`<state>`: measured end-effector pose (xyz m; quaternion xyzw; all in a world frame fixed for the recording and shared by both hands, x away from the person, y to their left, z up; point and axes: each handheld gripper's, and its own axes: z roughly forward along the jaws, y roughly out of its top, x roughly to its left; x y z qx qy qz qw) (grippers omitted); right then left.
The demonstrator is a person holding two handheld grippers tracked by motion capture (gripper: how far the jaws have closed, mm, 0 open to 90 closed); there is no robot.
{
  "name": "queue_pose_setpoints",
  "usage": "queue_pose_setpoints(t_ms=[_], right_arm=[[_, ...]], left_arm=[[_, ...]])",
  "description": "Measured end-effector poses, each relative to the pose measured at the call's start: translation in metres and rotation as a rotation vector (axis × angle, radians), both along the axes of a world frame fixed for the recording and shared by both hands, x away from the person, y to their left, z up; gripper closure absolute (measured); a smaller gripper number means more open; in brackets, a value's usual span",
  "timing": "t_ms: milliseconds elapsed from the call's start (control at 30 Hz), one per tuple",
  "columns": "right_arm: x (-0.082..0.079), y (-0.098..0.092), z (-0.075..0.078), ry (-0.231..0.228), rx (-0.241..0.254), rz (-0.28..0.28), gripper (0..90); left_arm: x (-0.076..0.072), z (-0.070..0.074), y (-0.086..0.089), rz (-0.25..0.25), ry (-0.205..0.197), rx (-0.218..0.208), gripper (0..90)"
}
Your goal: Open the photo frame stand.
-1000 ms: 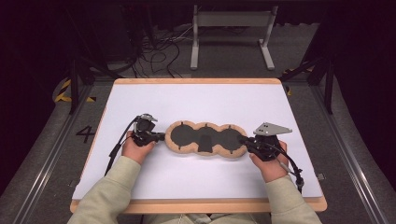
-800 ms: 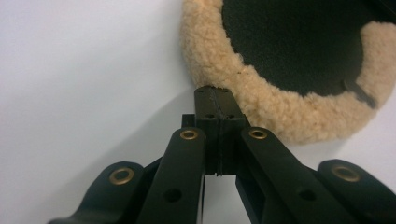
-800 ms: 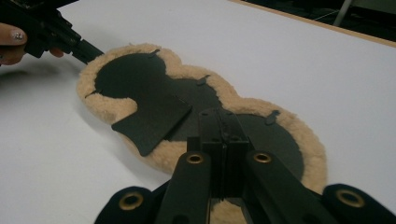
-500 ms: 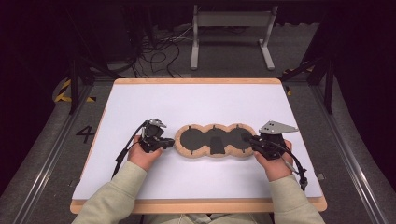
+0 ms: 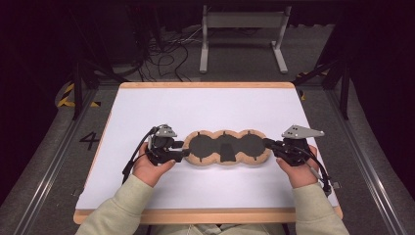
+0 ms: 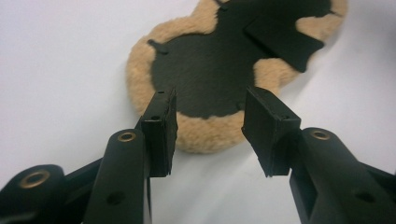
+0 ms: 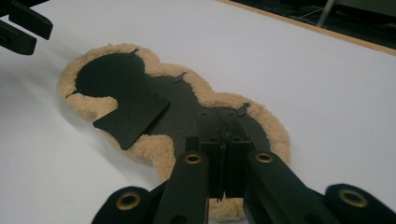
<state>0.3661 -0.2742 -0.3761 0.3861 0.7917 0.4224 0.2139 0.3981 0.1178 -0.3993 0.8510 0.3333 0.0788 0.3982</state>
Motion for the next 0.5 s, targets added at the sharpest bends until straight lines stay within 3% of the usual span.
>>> queue_pose_setpoints(t_ms=[100,500], right_arm=[[0.000,0.002,-0.001,0.007,-0.004,0.013,90.0],[0.001,0.039,-0.012,0.061,-0.115,0.155,90.0]], left_arm=[[-0.003,0.002,-0.001,-0.011,-0.005,-0.008,54.7],[-0.014,0.005,-0.001,-0.037,-0.008,-0.031,52.3]])
